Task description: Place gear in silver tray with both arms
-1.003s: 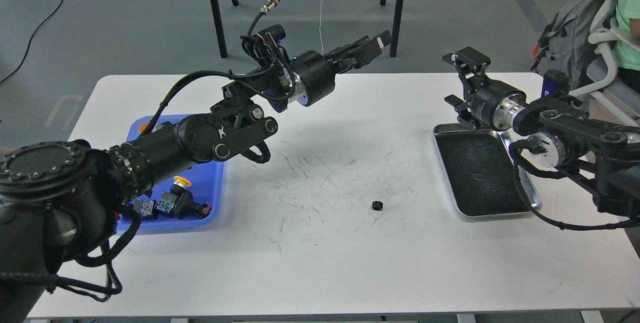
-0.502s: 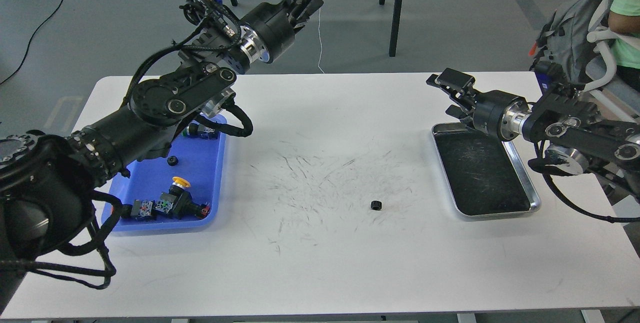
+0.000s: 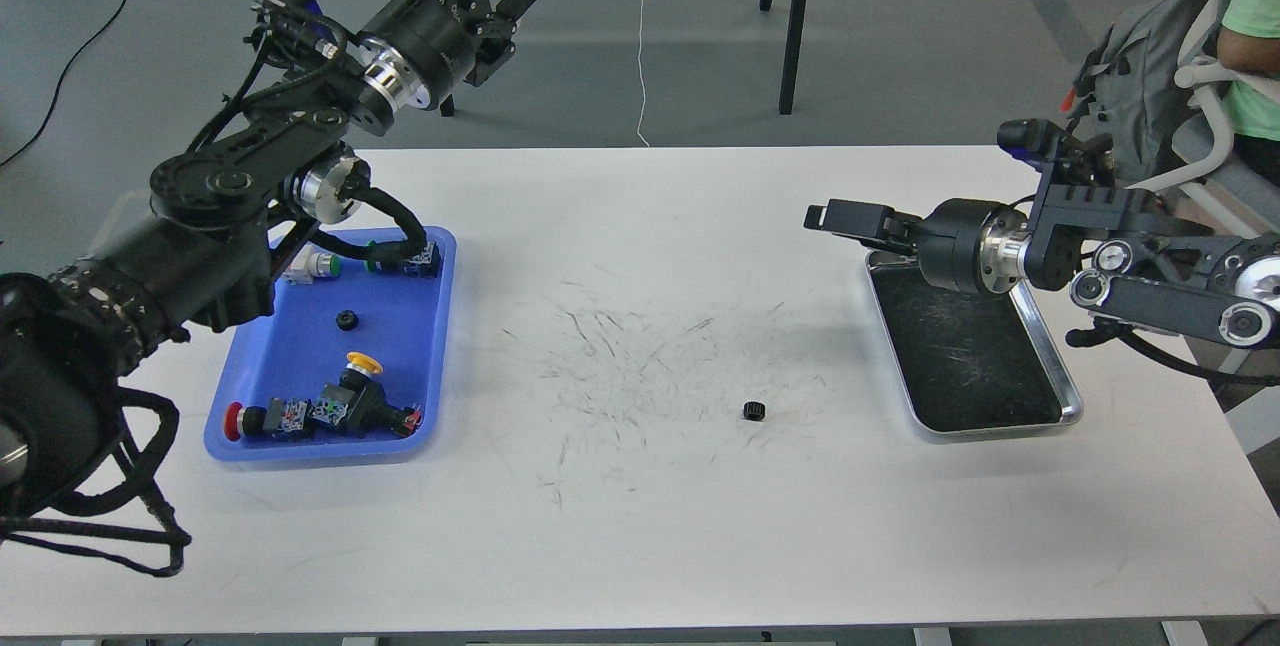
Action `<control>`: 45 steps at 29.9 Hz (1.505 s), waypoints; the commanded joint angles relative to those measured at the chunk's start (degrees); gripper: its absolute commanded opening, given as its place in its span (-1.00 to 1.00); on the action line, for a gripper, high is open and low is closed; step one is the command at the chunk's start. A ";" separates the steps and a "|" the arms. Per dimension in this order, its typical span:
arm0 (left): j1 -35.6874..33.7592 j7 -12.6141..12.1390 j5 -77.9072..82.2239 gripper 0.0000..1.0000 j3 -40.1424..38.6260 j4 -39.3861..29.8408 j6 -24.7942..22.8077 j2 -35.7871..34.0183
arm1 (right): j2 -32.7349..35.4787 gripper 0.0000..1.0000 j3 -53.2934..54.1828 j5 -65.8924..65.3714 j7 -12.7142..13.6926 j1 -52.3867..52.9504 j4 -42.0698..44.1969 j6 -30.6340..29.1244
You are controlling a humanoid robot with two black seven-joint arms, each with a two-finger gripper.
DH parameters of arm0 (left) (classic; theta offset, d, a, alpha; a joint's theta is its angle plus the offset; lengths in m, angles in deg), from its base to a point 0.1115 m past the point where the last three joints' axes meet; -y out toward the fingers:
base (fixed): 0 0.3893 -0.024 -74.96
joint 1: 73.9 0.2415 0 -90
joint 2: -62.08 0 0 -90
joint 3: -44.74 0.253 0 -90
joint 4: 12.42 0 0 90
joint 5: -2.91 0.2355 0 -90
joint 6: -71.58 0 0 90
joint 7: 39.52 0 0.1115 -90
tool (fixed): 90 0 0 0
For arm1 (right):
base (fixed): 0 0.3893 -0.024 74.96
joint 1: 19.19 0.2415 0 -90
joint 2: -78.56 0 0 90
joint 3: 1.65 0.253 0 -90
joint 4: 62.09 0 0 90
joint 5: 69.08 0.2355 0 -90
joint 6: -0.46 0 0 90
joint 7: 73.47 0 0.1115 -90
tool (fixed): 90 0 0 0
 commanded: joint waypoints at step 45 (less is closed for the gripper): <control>7.42 0.00 -4.01 1.00 -0.73 7.23 -11.49 -1.87 | -22.82 0.80 -22.66 -33.32 -16.74 9.47 8.41 0.00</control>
